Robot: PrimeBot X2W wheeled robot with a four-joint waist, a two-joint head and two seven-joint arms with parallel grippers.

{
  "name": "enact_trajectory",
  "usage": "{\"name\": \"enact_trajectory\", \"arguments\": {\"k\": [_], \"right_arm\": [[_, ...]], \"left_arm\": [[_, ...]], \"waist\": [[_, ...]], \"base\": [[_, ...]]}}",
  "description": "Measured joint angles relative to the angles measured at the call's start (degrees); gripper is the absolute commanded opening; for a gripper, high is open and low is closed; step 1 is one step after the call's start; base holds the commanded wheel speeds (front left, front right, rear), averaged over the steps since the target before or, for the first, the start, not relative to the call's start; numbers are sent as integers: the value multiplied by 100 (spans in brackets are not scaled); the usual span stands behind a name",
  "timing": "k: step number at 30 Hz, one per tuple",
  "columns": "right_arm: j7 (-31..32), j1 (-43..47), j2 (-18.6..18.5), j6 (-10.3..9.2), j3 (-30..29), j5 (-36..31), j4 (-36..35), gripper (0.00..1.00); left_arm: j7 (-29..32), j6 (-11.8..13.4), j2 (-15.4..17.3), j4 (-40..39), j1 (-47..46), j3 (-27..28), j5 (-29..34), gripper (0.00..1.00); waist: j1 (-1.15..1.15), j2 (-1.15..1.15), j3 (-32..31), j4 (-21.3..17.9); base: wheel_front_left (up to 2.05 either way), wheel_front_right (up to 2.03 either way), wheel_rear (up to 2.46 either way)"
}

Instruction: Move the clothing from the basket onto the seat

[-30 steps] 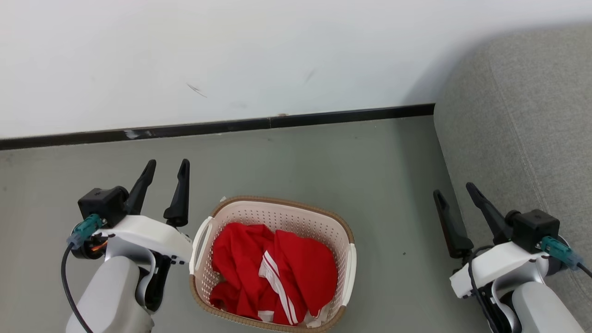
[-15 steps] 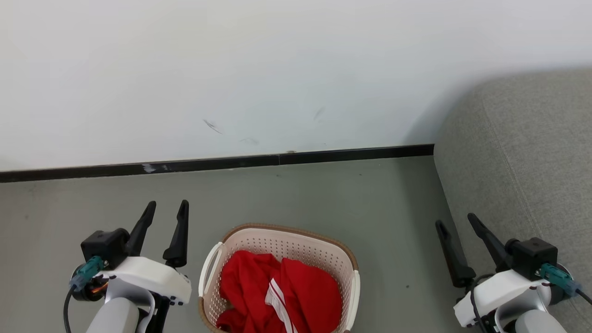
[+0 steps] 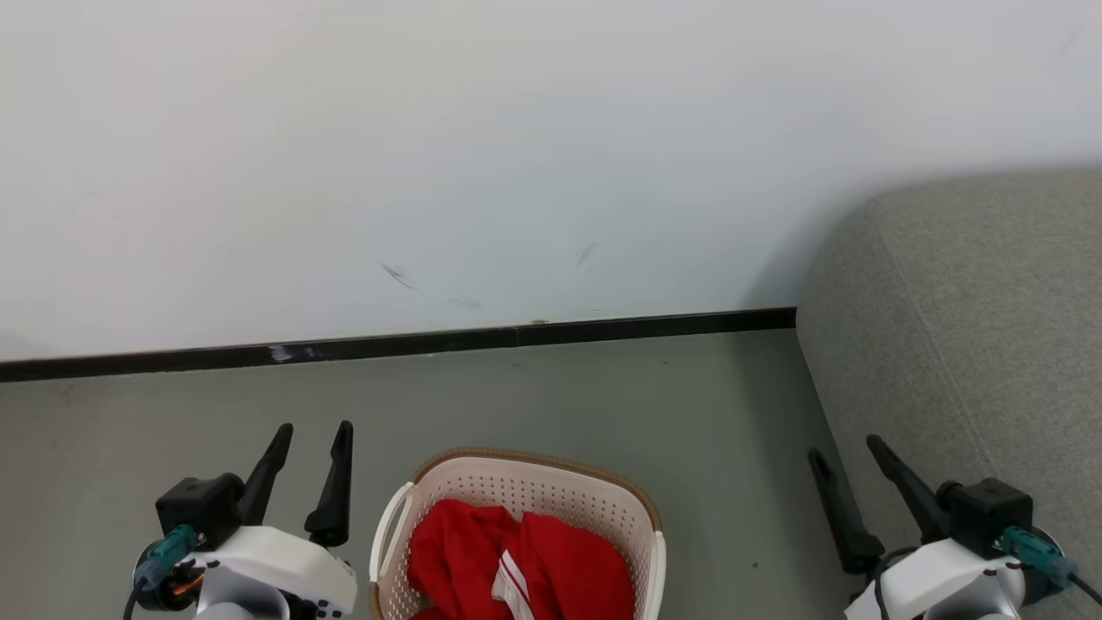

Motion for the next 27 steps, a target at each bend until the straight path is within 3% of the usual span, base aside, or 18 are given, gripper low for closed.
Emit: {"name": "enact_trajectory", "arguments": {"k": [16,27], "right_arm": [[0,154,-2,0,12,2,-114,100],[0,290,7,0,-38,2,-146,100]], "left_arm": [[0,54,0,-191,255,-18,9,100],[293,46,-25,-138,372,-363,34,100]], "waist": [[0,0,-27,-64],[1,0,68,-142]], "base": [[0,0,0],[0,0,0]]}}
